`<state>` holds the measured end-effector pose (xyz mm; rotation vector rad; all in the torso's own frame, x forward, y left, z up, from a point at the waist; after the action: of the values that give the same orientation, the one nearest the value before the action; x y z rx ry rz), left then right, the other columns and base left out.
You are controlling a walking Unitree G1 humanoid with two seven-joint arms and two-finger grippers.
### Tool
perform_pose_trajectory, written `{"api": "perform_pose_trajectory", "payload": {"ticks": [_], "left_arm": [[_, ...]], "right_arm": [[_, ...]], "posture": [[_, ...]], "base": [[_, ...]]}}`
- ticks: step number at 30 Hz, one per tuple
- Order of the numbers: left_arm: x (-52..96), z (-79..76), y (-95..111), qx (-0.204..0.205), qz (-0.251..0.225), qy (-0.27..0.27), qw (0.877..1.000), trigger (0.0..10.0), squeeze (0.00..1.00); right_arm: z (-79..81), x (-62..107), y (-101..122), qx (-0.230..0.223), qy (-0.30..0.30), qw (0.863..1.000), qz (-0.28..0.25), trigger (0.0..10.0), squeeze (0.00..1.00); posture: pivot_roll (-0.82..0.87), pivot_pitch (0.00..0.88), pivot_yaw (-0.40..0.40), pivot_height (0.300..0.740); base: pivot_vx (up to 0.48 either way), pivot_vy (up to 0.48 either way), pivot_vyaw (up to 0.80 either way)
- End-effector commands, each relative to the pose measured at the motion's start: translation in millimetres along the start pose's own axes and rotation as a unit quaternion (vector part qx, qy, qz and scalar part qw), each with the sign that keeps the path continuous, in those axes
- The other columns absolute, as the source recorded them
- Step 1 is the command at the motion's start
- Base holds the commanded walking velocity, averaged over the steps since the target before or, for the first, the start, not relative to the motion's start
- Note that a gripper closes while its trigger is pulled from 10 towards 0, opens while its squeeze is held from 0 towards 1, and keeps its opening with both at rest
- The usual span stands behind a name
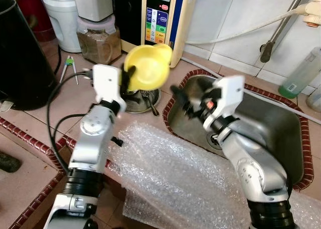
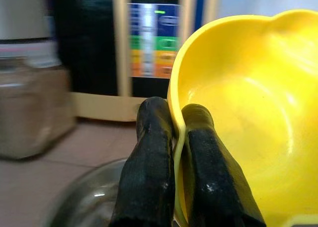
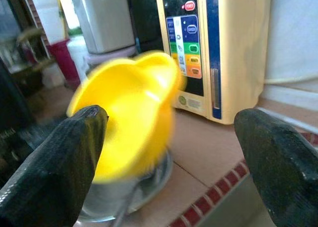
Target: Kitchen organization
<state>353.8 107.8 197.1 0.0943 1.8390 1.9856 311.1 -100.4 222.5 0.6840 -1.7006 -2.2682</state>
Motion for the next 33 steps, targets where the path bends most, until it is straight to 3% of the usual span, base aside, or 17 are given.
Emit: {"api": "perform_pose_trajectory", "payload": {"ticks": [1,5,6,7,8,20,33], "left_arm": [[-1.8,-9.4,7.7,-0.016,-0.02,-0.021,0.999,0.0,0.0],[-3.5,-20.1,12.3,-0.013,-0.039,-0.041,0.998,0.0,0.0],[-3.3,-21.5,14.6,-0.007,-0.048,-0.041,0.998,0.0,0.0],[-3.1,-22.9,15.5,-0.007,-0.051,-0.043,0.998,0.0,0.0],[-2.6,-25.8,16.6,-0.008,-0.054,-0.049,0.997,0.0,0.0],[-1.8,-35.9,16.7,-0.01,-0.063,-0.065,0.996,0.0,0.0],[-2.1,-36.9,17.3,-0.025,-0.066,-0.065,0.995,0.0,0.0]], "right_arm": [[-3.1,0.6,-0.1,-0.016,-0.004,1.0,0.004,10.0,0.0],[-0.4,-3.0,-4.1,-0.035,-0.01,0.999,0.008,10.0,0.0],[-0.3,-4.4,-6.2,-0.042,-0.016,0.999,0.01,8.5,0.0],[-0.6,-5.5,-7.9,-0.048,-0.021,0.999,0.014,1.6,0.0],[-0.5,-7.5,-10.3,-0.052,-0.026,0.998,0.02,0.0,0.0],[-18.1,-26.6,-12.4,-0.056,-0.101,0.992,0.056,0.0,0.0],[-37.6,-20.7,-24.7,-0.068,-0.17,0.979,0.092,0.0,0.0]], "posture": [[0.01,0.088,-0.101,0.74],[0.01,0.09,-0.099,0.74],[0.01,0.089,-0.097,0.74],[0.01,0.089,-0.097,0.74],[0.01,0.089,-0.097,0.74],[0.01,0.091,-0.092,0.74],[0.01,0.095,-0.09,0.74]], "base": [[0.0,0.0,0.0],[0.0,0.0,0.0],[0.0,0.0,0.0],[0.0,0.0,0.0],[0.0,0.0,0.0],[0.0,0.0,0.0],[0.0,0.0,0.0]]}}
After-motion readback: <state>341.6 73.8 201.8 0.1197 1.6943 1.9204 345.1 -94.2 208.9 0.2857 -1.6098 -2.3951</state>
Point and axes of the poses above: a point about 5 cm out from each wrist's last joint towards the gripper, its own x axis pointing back from the gripper into the wrist, its own y axis along the axis of the wrist's last joint, z = x × y, the point moved 1 cm from there along -x, pointing out of the wrist towards the gripper
